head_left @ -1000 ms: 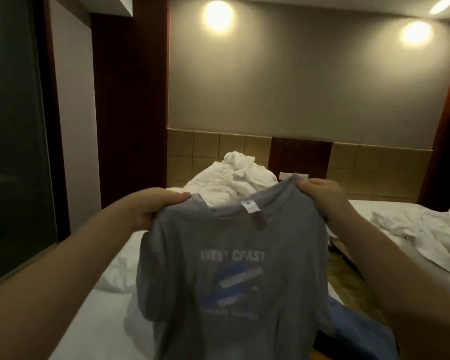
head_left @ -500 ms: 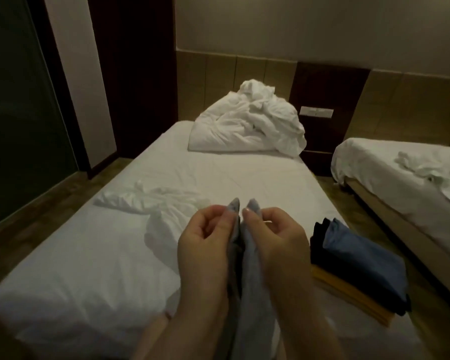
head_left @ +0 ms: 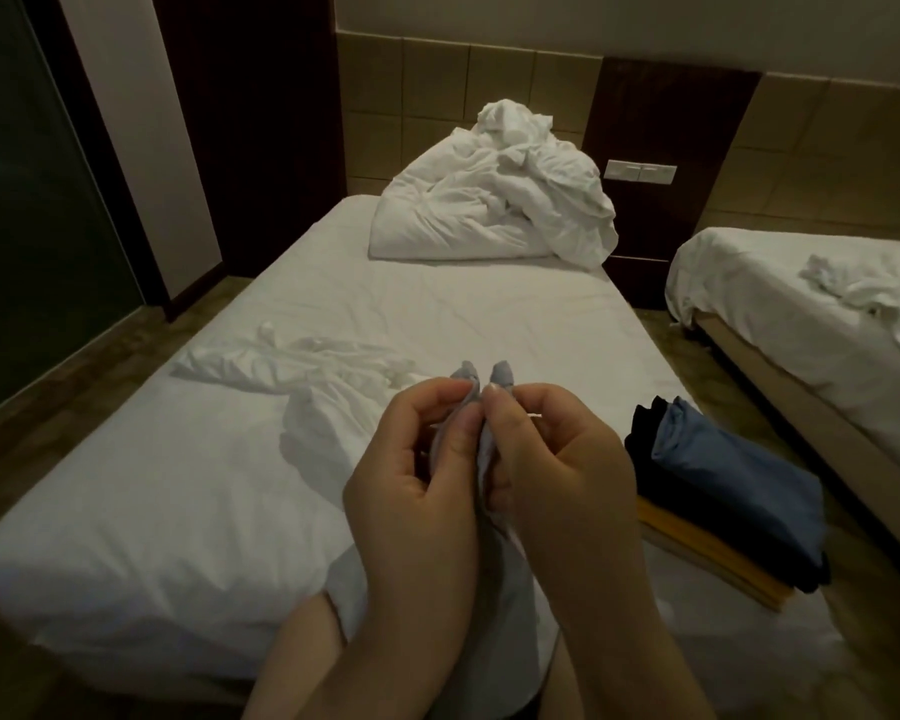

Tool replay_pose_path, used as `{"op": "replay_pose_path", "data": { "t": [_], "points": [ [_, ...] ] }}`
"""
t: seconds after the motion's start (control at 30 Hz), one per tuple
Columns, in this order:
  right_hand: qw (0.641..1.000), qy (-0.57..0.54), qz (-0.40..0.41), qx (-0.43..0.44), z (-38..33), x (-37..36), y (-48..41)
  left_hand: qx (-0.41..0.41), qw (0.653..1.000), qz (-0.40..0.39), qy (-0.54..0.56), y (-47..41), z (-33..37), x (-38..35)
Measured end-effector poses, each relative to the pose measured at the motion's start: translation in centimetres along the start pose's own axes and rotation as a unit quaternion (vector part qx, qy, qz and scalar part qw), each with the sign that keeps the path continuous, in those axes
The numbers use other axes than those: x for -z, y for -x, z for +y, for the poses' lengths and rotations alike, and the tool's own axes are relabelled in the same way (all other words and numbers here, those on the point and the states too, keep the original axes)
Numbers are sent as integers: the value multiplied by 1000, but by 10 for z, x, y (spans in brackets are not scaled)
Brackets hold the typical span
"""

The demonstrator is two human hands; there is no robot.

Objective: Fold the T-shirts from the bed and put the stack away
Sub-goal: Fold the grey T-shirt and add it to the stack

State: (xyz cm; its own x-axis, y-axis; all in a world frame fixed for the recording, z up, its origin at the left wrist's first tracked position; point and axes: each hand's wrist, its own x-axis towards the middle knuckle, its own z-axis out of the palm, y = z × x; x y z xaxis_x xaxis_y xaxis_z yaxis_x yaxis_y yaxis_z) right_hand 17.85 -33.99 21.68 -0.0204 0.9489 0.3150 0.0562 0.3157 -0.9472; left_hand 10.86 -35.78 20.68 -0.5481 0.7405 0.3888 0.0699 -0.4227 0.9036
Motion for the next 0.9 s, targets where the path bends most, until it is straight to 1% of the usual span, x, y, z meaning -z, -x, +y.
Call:
{"op": "replay_pose_path", "data": {
  "t": [0.2,0.27,0.33,0.4,0.47,0.53,0.6,0.67,0.7,0.8,0.9],
  "points": [
    [999,-21,-41,-15,11,6,-3,-22,999,-21,-36,-2,0,2],
    [995,-66,-64,-48,9,8,-3,-22,998,-26,-44,-3,-5,3],
    [990,-109,-63,-70,8,11,-4,-11,999,-36,-32,-4,-7,3],
    [995,-84,-31,-38,14,13,-7,5,999,-52,-7,-3,-6,3],
    [1000,-13,-14,20,23,16,-12,12,997,-71,6,-3,-4,4],
    [996,57,-39,52,29,22,-19,15,995,-97,22,-7,-2,6],
    [989,93,-96,62,29,27,-26,11,992,-123,35,-11,0,9],
    [986,53,-149,52,27,29,-31,0,988,-148,48,-15,2,11],
    [985,27,-161,49,27,29,-33,-6,986,-159,51,-18,2,12],
    [985,-6,-157,71,24,28,-37,-16,981,-182,62,-26,5,12],
    [977,-25,-195,82,19,29,-41,-59,976,-206,39,-34,11,12]
  ]
}}
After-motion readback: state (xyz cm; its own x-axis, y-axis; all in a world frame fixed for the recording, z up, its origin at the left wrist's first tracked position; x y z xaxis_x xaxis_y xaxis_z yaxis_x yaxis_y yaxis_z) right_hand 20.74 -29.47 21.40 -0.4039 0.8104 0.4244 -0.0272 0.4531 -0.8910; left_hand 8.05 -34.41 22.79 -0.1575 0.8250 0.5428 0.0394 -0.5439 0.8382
